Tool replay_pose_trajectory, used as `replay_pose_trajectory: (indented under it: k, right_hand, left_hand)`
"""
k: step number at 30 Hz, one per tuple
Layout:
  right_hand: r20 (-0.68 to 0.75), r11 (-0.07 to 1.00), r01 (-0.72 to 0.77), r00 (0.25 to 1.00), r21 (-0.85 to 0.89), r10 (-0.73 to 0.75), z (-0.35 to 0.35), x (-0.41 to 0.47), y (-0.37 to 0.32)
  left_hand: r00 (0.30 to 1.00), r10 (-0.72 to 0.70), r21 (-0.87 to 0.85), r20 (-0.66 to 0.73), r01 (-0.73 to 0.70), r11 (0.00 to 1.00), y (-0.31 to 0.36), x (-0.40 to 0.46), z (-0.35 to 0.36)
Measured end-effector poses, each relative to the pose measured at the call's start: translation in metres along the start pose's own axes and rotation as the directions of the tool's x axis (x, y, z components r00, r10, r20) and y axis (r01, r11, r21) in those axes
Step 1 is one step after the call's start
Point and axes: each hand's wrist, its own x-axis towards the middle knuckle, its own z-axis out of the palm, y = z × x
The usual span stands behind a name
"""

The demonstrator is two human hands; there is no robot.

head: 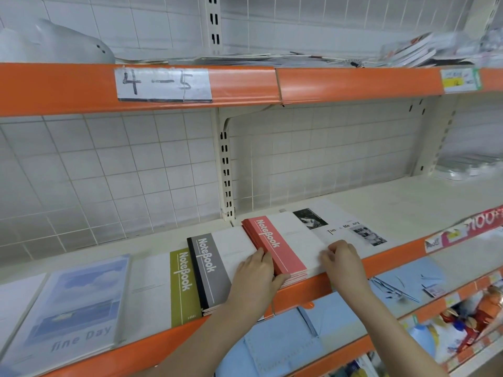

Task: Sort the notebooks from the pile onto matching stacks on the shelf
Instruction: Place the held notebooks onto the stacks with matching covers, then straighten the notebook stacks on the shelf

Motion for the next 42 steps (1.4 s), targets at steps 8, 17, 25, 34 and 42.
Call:
replay_pose_trajectory:
  k: [8, 17, 25, 34, 42]
  right_hand:
    - [0.016, 1.000, 0.005, 1.000, -0.015, -0.005, 0.000, 0.003, 0.001]
    - [-0.134, 0.968, 0.224, 0.962, -0.111, -0.238, -0.001, -0.014, -0.060]
    - [0.203, 0.808, 0.578, 0.783, 0.112, -0.588, 0.097, -0.076, -0.190]
    - [0.381, 0.670, 0.671, 0.557, 0.317, -0.738, 0.202, -0.160, -0.342]
    - [0.414, 0.599, 0.662, 0.440, 0.451, -0.797, 0.259, -0.219, -0.461]
  left_hand:
    - [0.999, 0.033, -0.003, -0.004, -0.033, 0.999, 0.000, -0.001, 0.000]
    - [0.963, 0.091, -0.016, -0.253, -0.099, 0.995, -0.029, -0.038, -0.022]
    - [0.896, -0.188, -0.039, -0.403, 0.188, 0.981, -0.140, -0.117, -0.069]
    - [0.715, -0.425, -0.031, -0.555, 0.493, 0.870, -0.271, -0.249, -0.151]
    - [0.568, -0.421, 0.038, -0.707, 0.626, 0.779, -0.381, -0.334, -0.235]
